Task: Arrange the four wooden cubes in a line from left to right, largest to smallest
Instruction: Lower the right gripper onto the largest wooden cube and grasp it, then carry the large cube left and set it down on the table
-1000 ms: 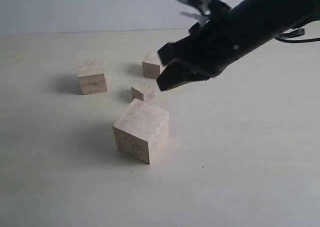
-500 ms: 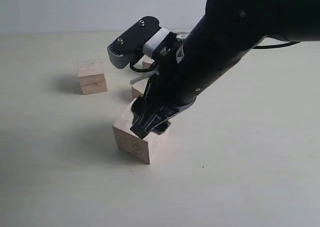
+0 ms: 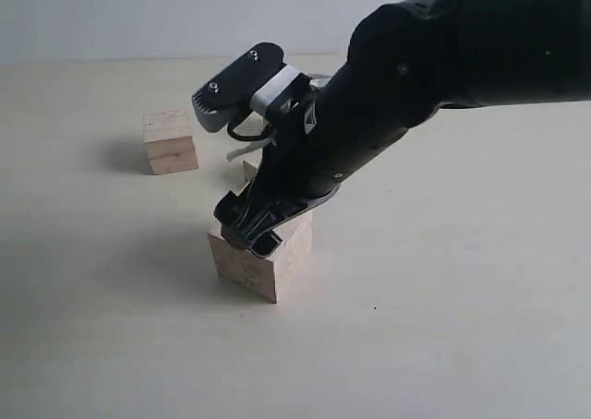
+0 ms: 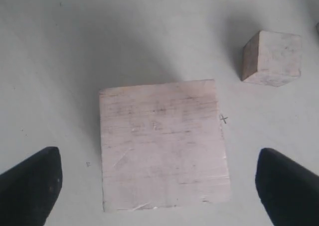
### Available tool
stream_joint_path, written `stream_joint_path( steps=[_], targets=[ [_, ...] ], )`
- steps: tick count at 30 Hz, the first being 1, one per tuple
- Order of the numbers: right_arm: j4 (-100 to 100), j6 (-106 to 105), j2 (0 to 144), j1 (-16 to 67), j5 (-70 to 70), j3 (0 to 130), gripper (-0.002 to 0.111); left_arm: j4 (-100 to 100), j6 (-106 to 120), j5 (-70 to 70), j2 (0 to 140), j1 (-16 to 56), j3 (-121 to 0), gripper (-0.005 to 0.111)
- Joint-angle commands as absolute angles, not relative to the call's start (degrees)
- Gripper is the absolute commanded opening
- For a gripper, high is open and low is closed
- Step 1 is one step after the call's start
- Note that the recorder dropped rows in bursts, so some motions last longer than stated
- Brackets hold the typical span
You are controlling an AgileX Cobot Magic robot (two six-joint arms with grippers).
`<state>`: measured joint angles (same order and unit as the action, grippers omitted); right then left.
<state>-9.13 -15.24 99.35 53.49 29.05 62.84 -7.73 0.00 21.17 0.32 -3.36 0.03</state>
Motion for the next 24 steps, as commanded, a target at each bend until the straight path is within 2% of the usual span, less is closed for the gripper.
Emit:
stream_joint_path(
  steps=[1,14,16,18,20,21,22,24],
  targets=[
    [-8.28,-14.99,102.12,53.6,25.58,63.13,0.104,-7.77,0.0,21.07,0.0,-3.06,0.0,0.0],
    [-6.87,-14.99,110.84,53.6,21.14,63.13,0.104,-7.77,0.0,21.07,0.0,-3.06,0.0,0.0],
    [-6.87,-14.99,111.6,53.6,21.03,63.13,0.1,-7.77,0.0,21.07,0.0,-3.06,0.0,0.0],
    [-6.87,-14.99,111.45,53.6,21.29,63.37,0.079,-7.77,0.0,21.07,0.0,-3.06,0.0,0.0],
    [-6.87,-14.86,110.51,53.6,23.63,64.66,0.036,-7.77,0.0,21.07,0.0,-3.06,0.0,0.0],
    [-6.85,-14.86,109.41,53.6,26.54,65.78,0.01,-7.77,0.0,21.07,0.0,-3.06,0.0,0.0],
    [-6.85,-14.48,108.52,53.6,28.73,66.8,0.001,-7.77,0.0,21.07,0.0,-3.06,0.0,0.0],
    [-3.97,-14.56,105.62,53.6,34.16,70.17,0.0,-7.77,0.0,21.07,0.0,-3.06,0.0,0.0]
  ],
)
